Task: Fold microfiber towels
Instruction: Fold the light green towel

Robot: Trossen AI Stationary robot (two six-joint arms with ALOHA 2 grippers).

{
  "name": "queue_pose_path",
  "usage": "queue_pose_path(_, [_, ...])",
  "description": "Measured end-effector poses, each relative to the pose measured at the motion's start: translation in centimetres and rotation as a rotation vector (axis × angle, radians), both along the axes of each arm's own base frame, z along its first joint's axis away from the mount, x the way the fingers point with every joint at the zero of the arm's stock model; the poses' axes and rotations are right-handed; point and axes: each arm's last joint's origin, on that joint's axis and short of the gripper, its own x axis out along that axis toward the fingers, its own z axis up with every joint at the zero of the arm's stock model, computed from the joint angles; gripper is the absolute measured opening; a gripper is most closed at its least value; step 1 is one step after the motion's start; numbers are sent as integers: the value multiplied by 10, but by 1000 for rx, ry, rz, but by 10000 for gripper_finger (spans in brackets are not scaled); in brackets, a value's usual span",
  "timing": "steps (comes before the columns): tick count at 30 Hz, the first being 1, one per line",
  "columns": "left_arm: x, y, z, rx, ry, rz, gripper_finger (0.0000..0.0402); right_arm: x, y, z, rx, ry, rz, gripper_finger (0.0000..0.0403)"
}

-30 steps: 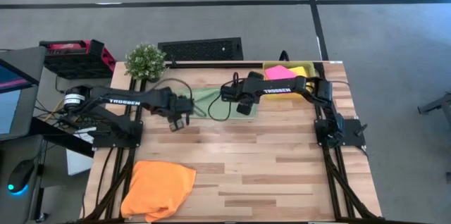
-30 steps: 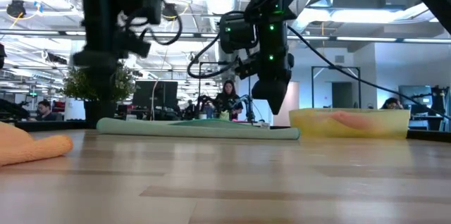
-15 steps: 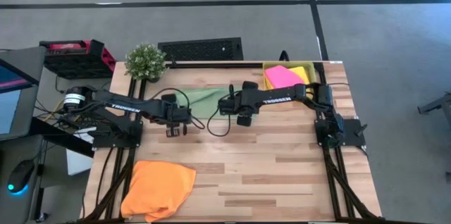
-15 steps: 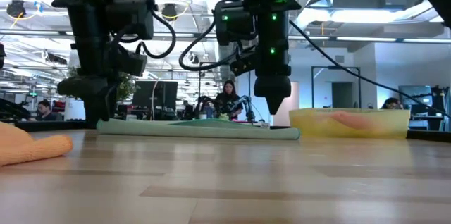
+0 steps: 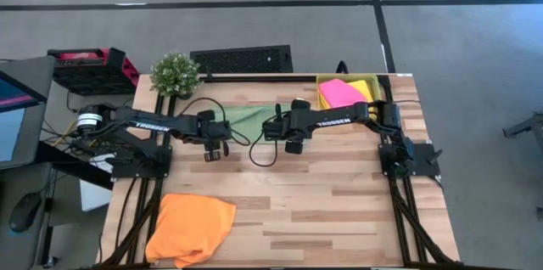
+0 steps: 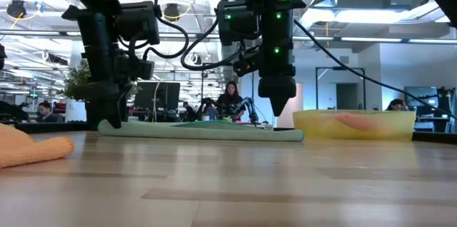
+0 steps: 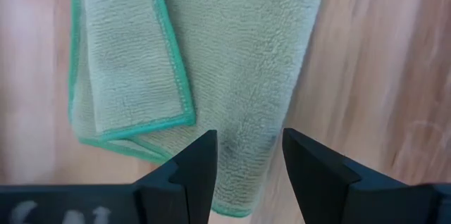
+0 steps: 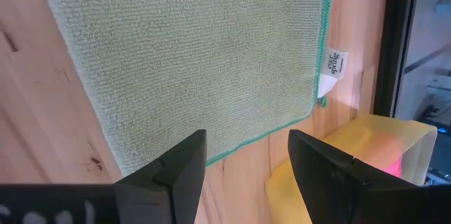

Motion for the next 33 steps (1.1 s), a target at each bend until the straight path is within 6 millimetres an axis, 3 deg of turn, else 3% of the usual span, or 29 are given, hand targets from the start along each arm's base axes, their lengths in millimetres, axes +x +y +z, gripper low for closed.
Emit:
queue_pose_path(10, [-4,2,-1,-16,23,34,155,-1,9,0,2,25,21,225])
queue_pose_path(21, [3,4,-20,-38,128,98,152,-3,23,1,2,48,60,225])
queue_pose_path(24, [6,4,-16,-50,144,109,125,-3,25,1,1,54,64,225])
queue_pose_path(30, [14,7,6,-17,179,118,13,-7,24,1,-2,85,47,225])
queue_pose_path(33, [20,9,18,27,183,112,10,-9,21,1,-3,95,21,224])
